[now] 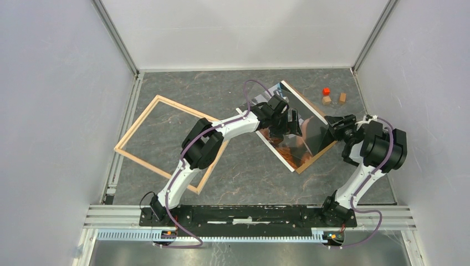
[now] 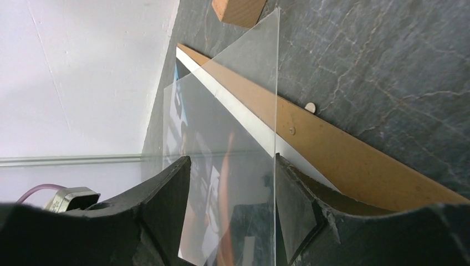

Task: Put the photo into the frame
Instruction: Pick up the photo frame item at the center of the board.

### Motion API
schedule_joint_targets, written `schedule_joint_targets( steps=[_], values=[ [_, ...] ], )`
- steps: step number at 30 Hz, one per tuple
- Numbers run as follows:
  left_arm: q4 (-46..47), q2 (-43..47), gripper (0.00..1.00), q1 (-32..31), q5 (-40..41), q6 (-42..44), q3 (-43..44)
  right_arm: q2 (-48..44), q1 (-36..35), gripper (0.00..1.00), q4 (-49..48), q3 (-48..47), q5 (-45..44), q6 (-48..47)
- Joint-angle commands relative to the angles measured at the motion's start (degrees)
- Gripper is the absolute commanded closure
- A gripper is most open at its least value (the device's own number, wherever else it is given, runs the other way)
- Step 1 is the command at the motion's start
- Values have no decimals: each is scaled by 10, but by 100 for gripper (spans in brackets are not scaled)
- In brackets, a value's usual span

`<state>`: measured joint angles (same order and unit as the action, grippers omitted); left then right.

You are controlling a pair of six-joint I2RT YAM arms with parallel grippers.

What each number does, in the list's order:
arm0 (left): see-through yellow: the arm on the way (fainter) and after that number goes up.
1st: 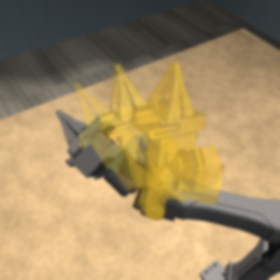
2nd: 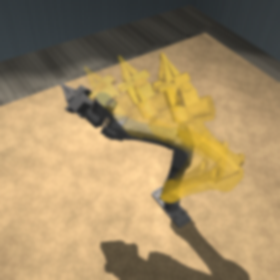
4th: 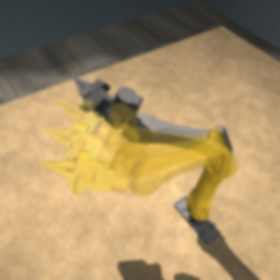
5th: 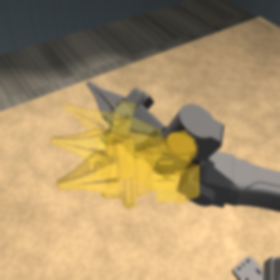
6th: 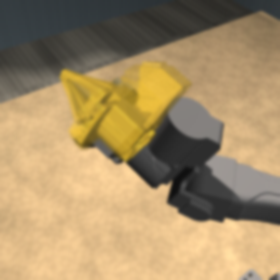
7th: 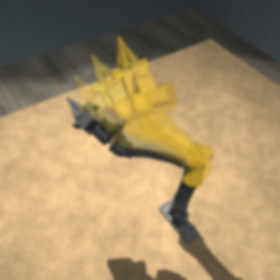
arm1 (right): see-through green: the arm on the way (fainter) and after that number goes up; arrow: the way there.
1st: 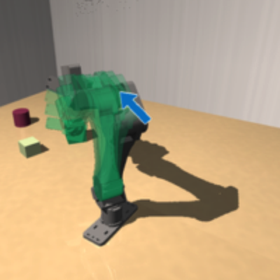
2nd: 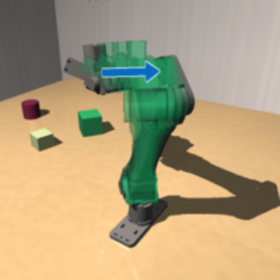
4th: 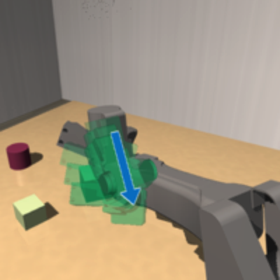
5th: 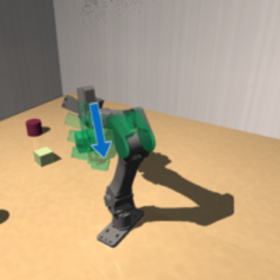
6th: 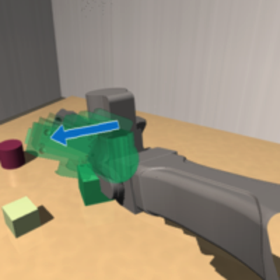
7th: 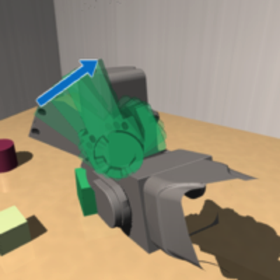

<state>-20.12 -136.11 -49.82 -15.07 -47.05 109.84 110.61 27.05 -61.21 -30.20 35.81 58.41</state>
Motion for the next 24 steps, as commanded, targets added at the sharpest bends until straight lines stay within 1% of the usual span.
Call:
schedule_joint_targets(
  steps=[1, 4, 7, 8, 10, 16, 18, 21, 24],
  values=[
    [-38, -27, 0, 3, 16, 23, 7, 11, -15, 38, -30, -25, 11, -4],
    [-38, -25, 0, 2, 17, 26, 5, 10, -14, 37, 22, -44, 3, -42],
    [-39, -24, 0, 3, 19, 25, 6, 24, -15, 37, 54, -69, 1, -52],
    [-41, -26, 0, 3, 19, 25, 7, 29, -15, 37, 59, -77, 3, -49],
    [-43, -28, 0, 3, 19, 25, 11, 42, -17, 39, 38, -79, 9, -29],
    [-43, -28, 0, 2, 19, 26, 11, 53, -27, 52, -43, -68, 39, 26],
    [-43, -28, 0, 2, 19, 28, 12, 48, -29, 54, -60, -59, 46, 37],
    [-36, -26, 0, 1, 8, 37, 13, 39, -30, 60, -75, -47, 50, 43],
    [-23, -14, 0, -5, 18, 53, 4, 33, -30, 71, -85, -41, 54, 48]
  ],
)
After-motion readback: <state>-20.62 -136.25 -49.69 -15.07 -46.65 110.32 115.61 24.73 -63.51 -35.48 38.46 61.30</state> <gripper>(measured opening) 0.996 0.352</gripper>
